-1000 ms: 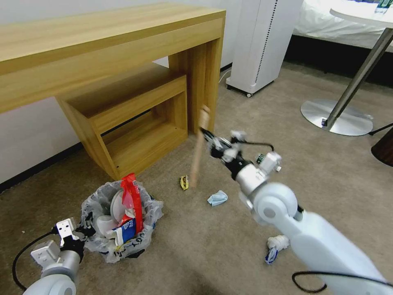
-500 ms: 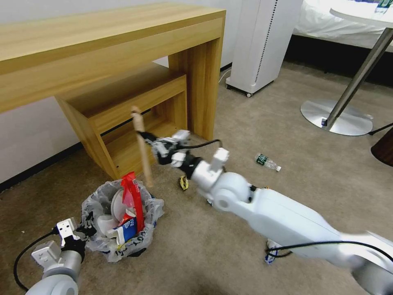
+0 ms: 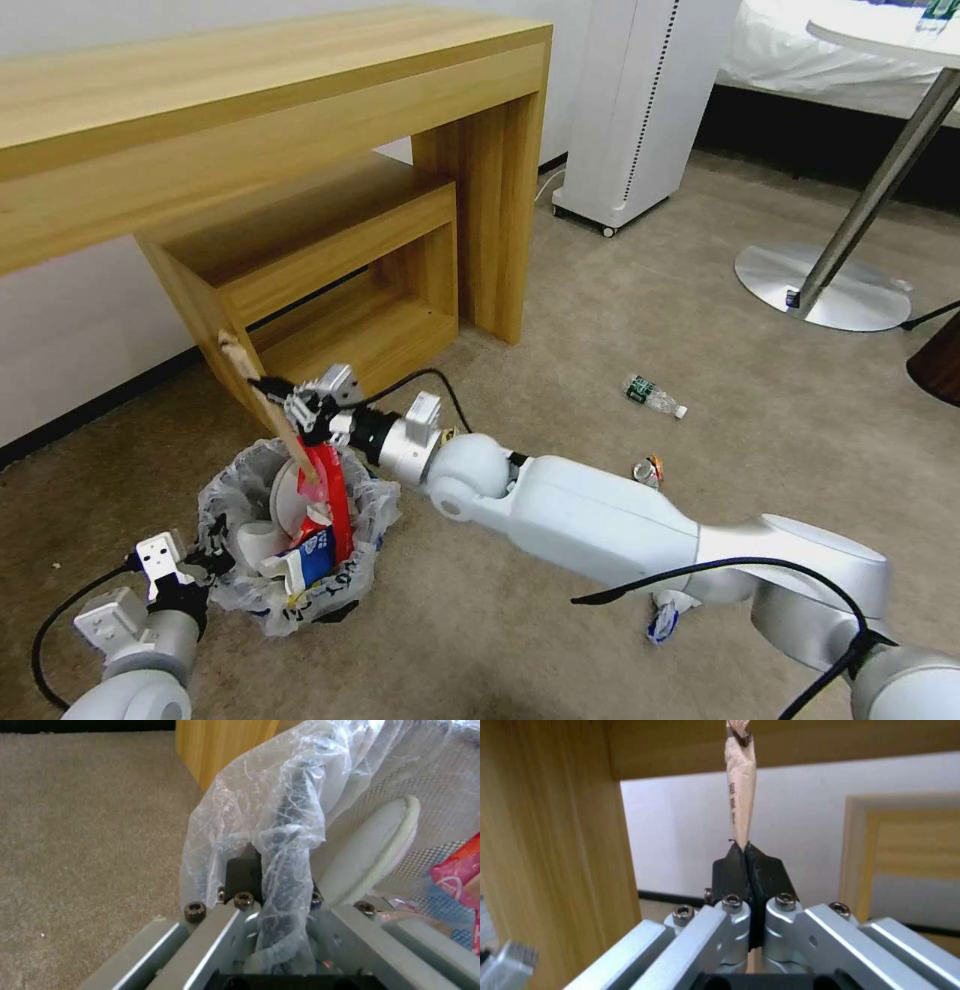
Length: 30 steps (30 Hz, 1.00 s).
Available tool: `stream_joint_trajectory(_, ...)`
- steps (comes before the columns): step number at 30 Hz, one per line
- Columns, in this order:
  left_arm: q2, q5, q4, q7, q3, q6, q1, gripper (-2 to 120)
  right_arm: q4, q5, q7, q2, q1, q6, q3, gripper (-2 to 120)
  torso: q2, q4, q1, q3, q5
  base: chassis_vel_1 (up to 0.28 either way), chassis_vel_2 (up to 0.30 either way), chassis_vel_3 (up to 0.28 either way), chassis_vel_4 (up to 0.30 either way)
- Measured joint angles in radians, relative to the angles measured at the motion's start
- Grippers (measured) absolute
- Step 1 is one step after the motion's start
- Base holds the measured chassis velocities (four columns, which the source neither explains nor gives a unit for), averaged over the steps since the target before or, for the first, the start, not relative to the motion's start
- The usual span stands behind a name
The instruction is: Pick up the trash bin and place the garbage on the floor into it.
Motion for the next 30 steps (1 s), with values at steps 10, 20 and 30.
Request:
stream_joint_trajectory(10,0.003,-0.004,-0.006,0.0,-0.005,0.0,0.006,1,-0.018,-0.052,0.004,-0.003,-0.046,0.012,-0.018,0,0.0,0.0,0.0,0.0,0.0001,0.0,0.0,0.0,0.0)
stream_joint_trajectory(20,-0.003,-0.004,-0.017,0.0,-0.006,-0.004,0.015,1,-0.061,-0.15,-0.019,-0.025,-0.112,0.041,-0.018,0,0.0,0.0,0.0,0.0,0.0002,0.0,0.0,0.0,0.0)
stream_joint_trajectory(30,-0.015,0.002,-0.02,0.002,-0.003,-0.006,0.019,1,-0.082,-0.214,-0.021,-0.034,-0.157,0.046,-0.022,0,0.0,0.0,0.0,0.0,0.0002,0.0,0.0,0.0,0.0)
